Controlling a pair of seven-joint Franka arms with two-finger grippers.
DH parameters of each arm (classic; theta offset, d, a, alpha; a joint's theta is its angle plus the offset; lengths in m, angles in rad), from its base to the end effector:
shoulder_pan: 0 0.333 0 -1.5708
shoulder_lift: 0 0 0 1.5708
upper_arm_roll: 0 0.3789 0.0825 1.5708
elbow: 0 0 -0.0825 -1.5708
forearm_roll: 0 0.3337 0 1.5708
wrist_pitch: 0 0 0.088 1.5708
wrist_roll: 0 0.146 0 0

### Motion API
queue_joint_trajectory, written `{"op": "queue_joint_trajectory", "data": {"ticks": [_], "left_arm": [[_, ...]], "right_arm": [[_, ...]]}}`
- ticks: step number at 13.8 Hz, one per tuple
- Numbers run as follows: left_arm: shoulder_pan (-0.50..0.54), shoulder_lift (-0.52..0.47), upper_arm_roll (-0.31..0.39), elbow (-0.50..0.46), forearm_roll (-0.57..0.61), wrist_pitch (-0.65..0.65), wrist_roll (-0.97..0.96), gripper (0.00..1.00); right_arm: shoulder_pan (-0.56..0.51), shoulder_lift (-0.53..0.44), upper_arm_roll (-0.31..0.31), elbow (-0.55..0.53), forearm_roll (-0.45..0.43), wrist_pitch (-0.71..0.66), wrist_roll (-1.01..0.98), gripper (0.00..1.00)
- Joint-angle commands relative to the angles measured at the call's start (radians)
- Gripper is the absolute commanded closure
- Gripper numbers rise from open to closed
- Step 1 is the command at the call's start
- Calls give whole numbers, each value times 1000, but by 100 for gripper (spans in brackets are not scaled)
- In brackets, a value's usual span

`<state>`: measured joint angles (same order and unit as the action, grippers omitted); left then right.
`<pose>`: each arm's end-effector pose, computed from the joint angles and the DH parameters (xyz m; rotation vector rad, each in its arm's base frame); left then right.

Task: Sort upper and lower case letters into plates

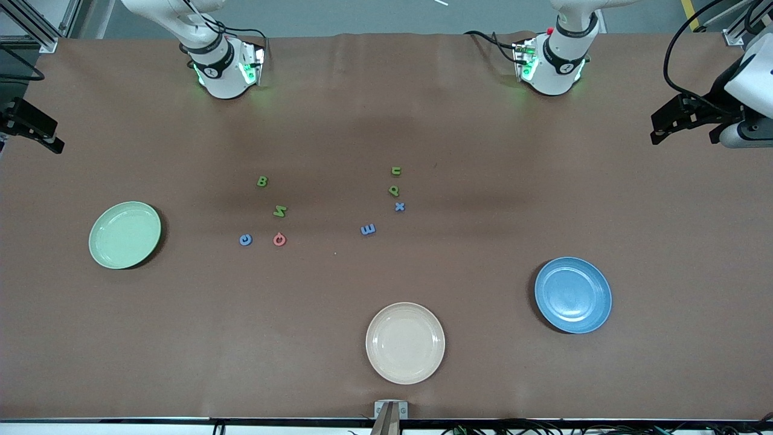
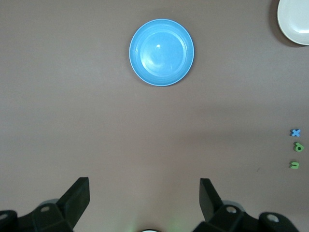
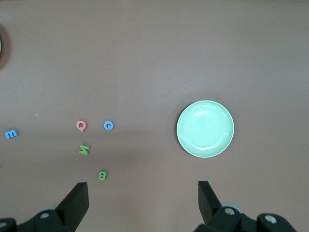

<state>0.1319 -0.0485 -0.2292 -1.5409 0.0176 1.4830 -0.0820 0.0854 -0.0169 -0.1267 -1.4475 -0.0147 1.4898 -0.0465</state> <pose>0.4750 -0.0473 0.6764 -3.1121 0.0211 0.0125 0.4910 -0.0233 0.7010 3.1252 0.0055 0.0914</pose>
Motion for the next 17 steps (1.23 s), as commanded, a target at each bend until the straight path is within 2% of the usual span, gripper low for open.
{"op": "queue_joint_trajectory", "data": {"ticks": [1, 6, 9, 11, 17], "left_arm": [[5, 13, -2, 30, -2, -21, 13, 0], [-15, 81, -18, 44, -2, -15, -5, 0], [-93, 182, -71, 31, -4, 86, -69, 0], [-202, 292, -71, 31, 1, 192, -251, 0], [-440, 550, -73, 33, 146, 482, -743, 0]], "right_arm": [[-19, 0, 15, 7, -11, -5, -1, 0], [-19, 0, 15, 7, -11, -3, -1, 0], [-19, 2, 15, 6, -8, -3, -1, 0], [-16, 15, 16, 6, -8, -6, -1, 0], [53, 132, 22, 4, -14, 4, 2, 0]]}}
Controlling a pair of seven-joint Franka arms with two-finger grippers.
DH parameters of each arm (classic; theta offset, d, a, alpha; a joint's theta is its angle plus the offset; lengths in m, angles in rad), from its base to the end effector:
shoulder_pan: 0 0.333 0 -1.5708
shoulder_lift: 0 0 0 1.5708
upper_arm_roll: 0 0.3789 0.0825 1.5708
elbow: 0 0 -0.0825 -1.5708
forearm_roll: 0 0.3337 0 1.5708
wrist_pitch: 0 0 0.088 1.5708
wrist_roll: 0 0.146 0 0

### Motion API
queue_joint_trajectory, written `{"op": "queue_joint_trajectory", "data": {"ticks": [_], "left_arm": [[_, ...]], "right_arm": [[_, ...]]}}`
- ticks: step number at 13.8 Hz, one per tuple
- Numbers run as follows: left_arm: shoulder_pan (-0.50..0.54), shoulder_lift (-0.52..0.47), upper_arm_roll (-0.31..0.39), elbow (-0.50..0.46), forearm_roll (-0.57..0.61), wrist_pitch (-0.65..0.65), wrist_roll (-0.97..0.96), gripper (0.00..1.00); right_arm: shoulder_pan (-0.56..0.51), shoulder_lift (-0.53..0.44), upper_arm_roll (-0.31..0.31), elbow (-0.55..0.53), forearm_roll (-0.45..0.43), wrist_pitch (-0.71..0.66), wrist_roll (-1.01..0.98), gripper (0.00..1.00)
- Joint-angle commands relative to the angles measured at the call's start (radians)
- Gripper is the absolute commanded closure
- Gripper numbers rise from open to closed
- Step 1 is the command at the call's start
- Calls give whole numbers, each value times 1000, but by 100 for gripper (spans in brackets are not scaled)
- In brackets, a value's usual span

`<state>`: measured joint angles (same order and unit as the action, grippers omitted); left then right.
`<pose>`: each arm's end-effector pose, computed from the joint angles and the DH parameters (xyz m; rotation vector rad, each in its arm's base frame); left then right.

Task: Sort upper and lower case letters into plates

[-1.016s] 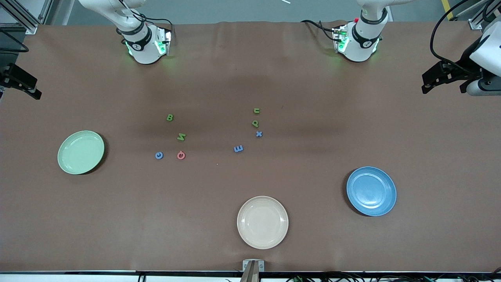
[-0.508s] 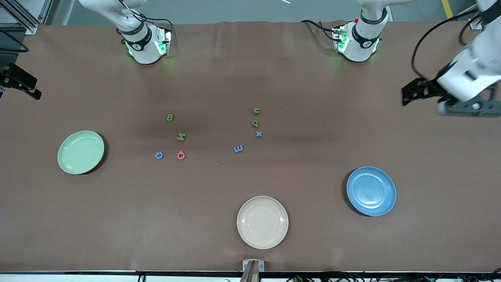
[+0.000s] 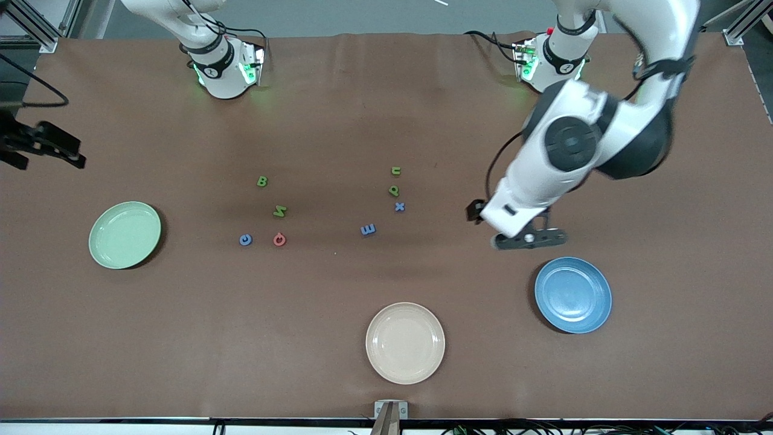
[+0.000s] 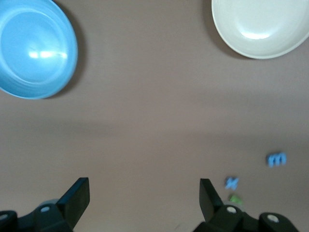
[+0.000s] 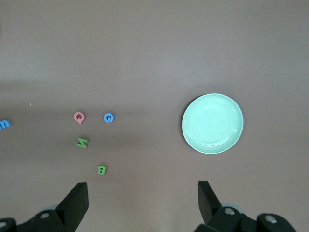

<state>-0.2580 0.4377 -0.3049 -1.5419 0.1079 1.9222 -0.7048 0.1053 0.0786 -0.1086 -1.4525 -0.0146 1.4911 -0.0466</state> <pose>0.5739 -0.3107 0.4433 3.1339 0.2001 -0.0718 0.5241 -0.0011 0.6508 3.1182 0.0664 -0.0625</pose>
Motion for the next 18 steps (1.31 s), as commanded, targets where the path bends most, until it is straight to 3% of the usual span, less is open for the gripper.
{"op": "queue_joint_trajectory", "data": {"ticks": [1, 4, 5, 9, 11, 14, 18], "left_arm": [[-88, 96, 4, 34, 79, 70, -178, 0], [-165, 186, 4, 32, 90, 139, -370, 0], [-191, 209, 4, 29, 90, 153, -419, 0], [-240, 228, 4, -99, 93, 346, -527, 6], [-283, 237, 9, -127, 96, 379, -538, 14], [-300, 269, 9, -129, 96, 400, -538, 24], [-308, 305, 9, -127, 137, 429, -538, 31]], "right_arm": [[51, 47, 4, 6, -24, 1, -4, 0], [92, 139, 7, -14, 4, 29, 5, 0], [100, 159, 6, -72, 28, 88, 26, 0], [117, 158, 7, -418, 56, 528, 126, 0], [149, 165, 9, -524, 73, 694, 181, 0], [175, 234, 9, -606, 76, 901, 212, 0], [188, 291, 9, -669, 76, 1018, 211, 0]]}}
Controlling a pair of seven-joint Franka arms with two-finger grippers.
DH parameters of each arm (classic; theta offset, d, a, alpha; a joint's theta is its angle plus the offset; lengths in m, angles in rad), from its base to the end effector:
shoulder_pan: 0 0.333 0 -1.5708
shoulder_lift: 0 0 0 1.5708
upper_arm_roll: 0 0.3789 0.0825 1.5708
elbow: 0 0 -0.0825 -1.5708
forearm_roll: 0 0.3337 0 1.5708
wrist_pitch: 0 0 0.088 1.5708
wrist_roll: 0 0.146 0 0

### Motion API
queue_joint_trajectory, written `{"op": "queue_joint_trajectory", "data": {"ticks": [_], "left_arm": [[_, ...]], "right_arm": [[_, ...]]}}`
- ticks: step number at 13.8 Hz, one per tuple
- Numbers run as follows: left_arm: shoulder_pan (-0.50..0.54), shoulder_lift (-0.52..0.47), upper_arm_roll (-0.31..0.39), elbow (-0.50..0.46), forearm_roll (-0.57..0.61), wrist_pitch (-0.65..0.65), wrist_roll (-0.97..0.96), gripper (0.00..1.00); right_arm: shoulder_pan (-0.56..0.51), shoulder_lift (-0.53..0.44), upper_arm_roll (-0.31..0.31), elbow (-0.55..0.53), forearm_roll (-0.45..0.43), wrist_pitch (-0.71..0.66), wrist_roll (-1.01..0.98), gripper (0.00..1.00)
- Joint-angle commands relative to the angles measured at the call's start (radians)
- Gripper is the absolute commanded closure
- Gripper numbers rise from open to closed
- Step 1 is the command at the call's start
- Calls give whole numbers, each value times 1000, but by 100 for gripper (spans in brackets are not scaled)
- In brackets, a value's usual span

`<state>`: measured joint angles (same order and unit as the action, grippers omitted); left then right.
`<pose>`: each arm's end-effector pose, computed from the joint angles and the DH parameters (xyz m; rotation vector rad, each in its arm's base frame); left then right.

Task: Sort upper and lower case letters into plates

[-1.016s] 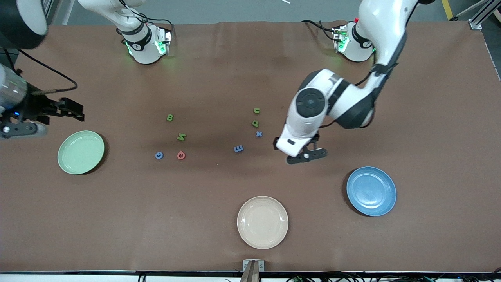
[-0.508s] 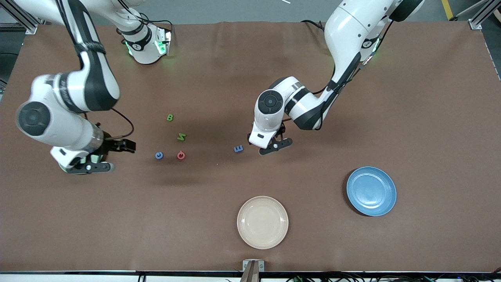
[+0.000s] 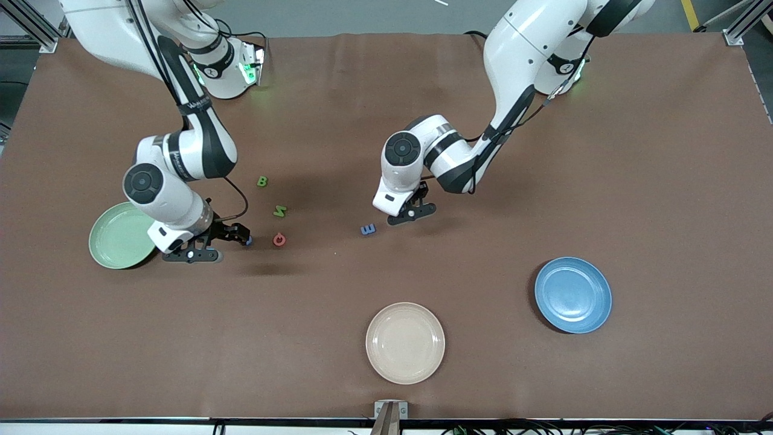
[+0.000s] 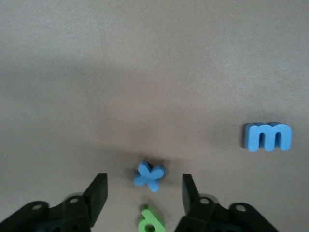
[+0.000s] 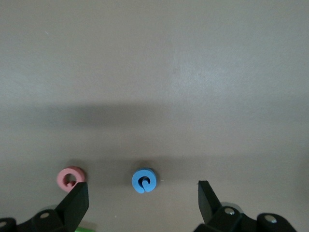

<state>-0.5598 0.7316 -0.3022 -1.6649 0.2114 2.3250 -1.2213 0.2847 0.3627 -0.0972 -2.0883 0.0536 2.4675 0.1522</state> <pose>0.4740 -0.4904 0.2350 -3.1076 -0.4397 0.0931 0.5673 0.1117 0.3097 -3.1388 -0.0005 -0.0292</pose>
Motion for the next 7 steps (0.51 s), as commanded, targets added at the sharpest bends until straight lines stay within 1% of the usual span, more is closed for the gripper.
{"op": "queue_joint_trajectory", "data": {"ticks": [1, 2, 3, 4, 6, 7], "left_arm": [[-6, 18, 6, -4, 34, 43, -21, 32], [-6, 28, 6, -4, 34, 57, -21, 34], [-6, 32, 6, -3, 36, 63, -21, 36], [-6, 32, 6, -4, 36, 63, -21, 41], [-12, 32, 6, -6, 36, 62, -23, 61], [-12, 34, 6, -6, 36, 62, -23, 65]], "right_arm": [[14, 24, -2, -36, 8, 60, 12, 0], [14, 44, -2, -36, 8, 74, 12, 0], [14, 58, -2, -36, 8, 83, 12, 3], [14, 65, -2, -36, 8, 85, 12, 4], [14, 74, -2, -38, 8, 76, 13, 8], [14, 82, -2, -39, 8, 74, 13, 10]]}}
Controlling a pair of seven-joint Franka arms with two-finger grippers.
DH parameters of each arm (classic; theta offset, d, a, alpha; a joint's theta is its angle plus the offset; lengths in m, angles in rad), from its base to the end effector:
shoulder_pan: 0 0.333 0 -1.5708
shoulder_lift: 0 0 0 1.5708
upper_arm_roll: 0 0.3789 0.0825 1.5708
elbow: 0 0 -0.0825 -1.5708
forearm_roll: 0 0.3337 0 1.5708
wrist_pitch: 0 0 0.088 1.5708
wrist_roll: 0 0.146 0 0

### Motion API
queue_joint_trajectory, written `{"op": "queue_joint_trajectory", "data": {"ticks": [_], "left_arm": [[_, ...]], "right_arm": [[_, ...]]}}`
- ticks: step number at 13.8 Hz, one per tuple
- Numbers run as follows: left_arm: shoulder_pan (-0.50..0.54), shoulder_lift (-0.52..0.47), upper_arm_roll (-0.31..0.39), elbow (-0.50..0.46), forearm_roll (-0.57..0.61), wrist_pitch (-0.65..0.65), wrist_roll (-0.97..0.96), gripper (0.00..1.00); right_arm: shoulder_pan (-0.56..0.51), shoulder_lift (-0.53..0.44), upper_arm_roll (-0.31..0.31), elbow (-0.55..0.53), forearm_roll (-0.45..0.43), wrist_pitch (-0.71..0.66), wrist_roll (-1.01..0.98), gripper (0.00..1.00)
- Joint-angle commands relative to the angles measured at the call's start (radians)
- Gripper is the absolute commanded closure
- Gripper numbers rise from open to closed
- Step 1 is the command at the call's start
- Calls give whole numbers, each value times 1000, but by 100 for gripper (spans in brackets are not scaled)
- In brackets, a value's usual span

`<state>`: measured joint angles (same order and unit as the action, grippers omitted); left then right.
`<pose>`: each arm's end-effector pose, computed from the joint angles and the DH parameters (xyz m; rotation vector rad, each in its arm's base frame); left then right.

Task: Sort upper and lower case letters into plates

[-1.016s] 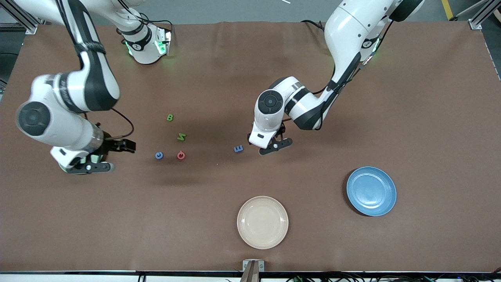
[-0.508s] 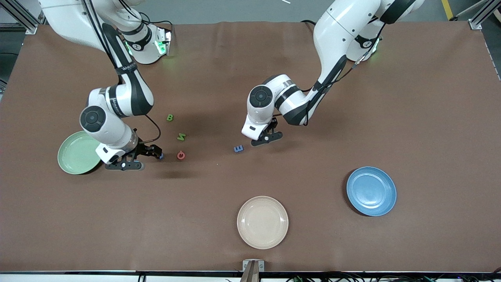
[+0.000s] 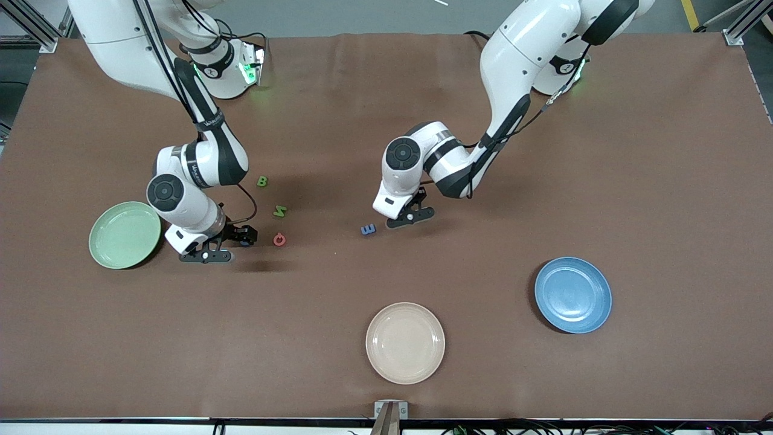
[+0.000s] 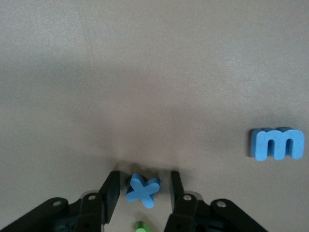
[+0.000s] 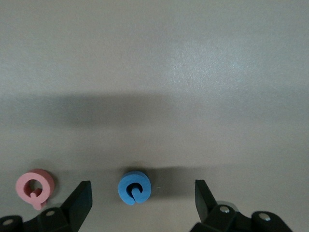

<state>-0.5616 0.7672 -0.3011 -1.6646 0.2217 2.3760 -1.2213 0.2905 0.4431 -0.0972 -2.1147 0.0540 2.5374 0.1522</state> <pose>0.4753 -0.4945 0.2156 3.0940 0.4281 -0.0866 0.5636 0.1133 0.2603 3.1272 0.0083 -0.0240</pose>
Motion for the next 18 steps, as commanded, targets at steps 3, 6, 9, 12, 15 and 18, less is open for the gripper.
{"op": "queue_joint_trajectory", "data": {"ticks": [3, 6, 9, 12, 15, 18], "left_arm": [[-8, -6, 5, -4, 25, 2, -26, 96], [44, -44, 13, 2, 25, -24, -15, 100], [185, -127, 39, 5, 126, -80, 46, 100], [348, -154, 39, 5, 166, -97, 224, 100], [504, -154, 39, 6, 169, -97, 441, 100], [639, -141, 37, 8, 179, -87, 623, 99]], "right_arm": [[13, 20, -1, -21, 7, 11, 13, 18], [18, 35, -1, -19, 7, 14, 13, 26], [22, 42, -1, -16, 7, 15, 13, 34], [22, 43, 1, -16, 7, 15, 13, 49], [22, 43, 1, -14, 7, 15, 13, 64], [19, 29, -1, -11, 7, 3, 10, 74]]}}
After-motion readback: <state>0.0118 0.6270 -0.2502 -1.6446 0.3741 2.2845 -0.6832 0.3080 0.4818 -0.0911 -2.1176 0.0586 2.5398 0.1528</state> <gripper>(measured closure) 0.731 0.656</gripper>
